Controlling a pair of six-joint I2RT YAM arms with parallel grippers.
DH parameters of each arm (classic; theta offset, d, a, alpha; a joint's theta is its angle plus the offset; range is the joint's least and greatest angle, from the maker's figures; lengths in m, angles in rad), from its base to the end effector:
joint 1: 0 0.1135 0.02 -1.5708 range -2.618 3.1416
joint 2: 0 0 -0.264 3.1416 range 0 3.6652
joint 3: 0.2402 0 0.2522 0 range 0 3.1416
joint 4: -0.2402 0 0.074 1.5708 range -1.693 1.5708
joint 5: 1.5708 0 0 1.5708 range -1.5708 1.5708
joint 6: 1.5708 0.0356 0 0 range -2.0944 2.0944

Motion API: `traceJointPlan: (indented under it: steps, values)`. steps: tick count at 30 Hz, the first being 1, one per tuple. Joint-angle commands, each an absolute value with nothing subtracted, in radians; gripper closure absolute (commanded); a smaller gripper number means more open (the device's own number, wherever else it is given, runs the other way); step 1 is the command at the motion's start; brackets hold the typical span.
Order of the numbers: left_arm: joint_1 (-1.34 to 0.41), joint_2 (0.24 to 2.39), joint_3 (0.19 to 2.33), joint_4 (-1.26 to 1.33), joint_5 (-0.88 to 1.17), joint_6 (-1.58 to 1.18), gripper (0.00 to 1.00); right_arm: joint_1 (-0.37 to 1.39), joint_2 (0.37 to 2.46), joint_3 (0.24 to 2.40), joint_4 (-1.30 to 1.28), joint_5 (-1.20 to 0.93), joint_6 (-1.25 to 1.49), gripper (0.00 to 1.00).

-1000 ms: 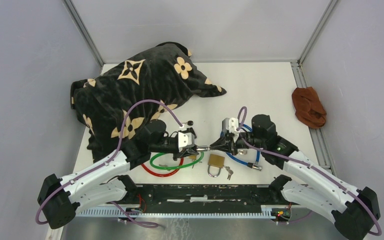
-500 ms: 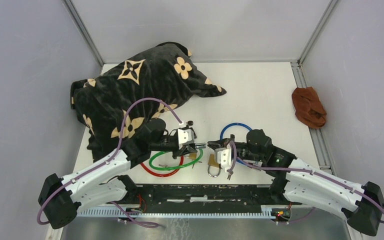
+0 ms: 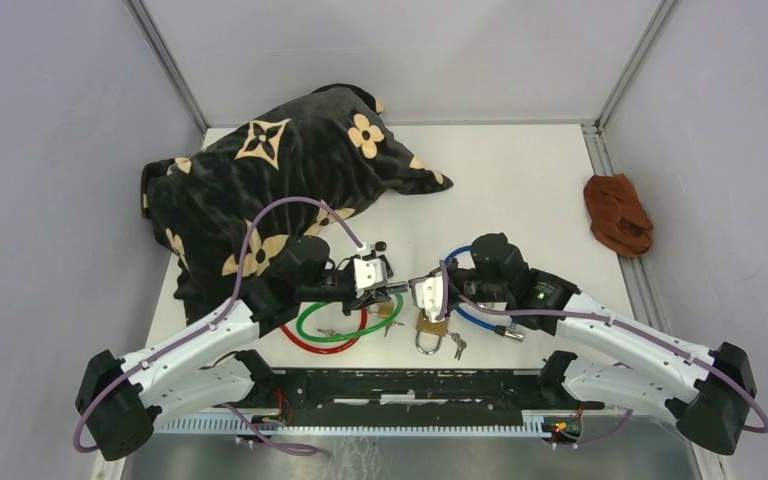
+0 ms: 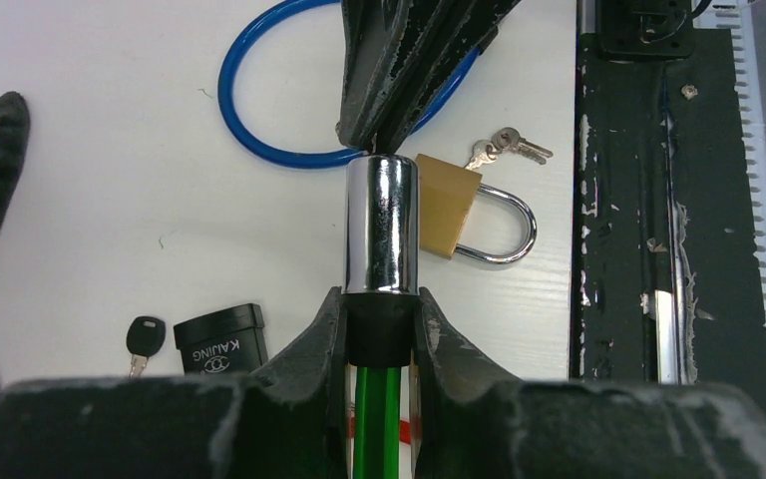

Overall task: Lock with the key
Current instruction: Lock the lock.

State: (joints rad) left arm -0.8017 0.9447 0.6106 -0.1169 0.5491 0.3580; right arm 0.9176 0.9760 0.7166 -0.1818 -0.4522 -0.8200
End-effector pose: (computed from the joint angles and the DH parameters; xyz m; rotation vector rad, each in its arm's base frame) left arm 0.1329 -0.1640 0.2583 1.4039 1.4931 -0.8329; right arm 0.1214 0.1842 0.2820 -1.6988 1.0586 0.5163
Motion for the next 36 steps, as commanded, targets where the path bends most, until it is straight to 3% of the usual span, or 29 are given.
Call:
traceJointPlan:
  steps: [1,6,11,14,22,25,31,33,36]
  values:
    - [-0.836,0.942,0.606,-0.089,0.621,0.441,0.98,0.935,1.017,0.761,-0.165,-0.583,-0.764,0.95]
    - [-0.836,0.924,0.599,-0.142,0.619,0.457,0.98,0.875,0.937,0.75,-0.199,-0.533,-0.679,0.58]
    - [-0.837,0.923,0.595,-0.127,0.617,0.459,0.98,0.819,0.838,0.696,-0.192,-0.563,-0.592,0.41]
    - [-0.836,0.93,0.598,-0.126,0.623,0.461,0.98,0.795,0.811,0.662,-0.14,-0.58,-0.511,0.38]
    - [-0.836,0.927,0.601,-0.133,0.626,0.461,0.98,0.767,0.841,0.641,-0.067,-0.681,-0.375,0.5]
    - [-0.836,0.924,0.602,-0.13,0.627,0.46,0.98,0.765,0.855,0.646,-0.068,-0.676,-0.365,0.6]
    - [-0.836,0.921,0.603,-0.132,0.626,0.453,0.98,0.764,0.904,0.653,-0.107,-0.659,-0.359,0.93]
    - [-0.836,0.923,0.604,-0.13,0.629,0.446,0.98,0.764,0.921,0.656,-0.105,-0.667,-0.355,1.0]
    - [-0.839,0.936,0.605,-0.111,0.639,0.424,0.98,0.764,0.948,0.66,-0.027,-0.722,-0.291,1.0]
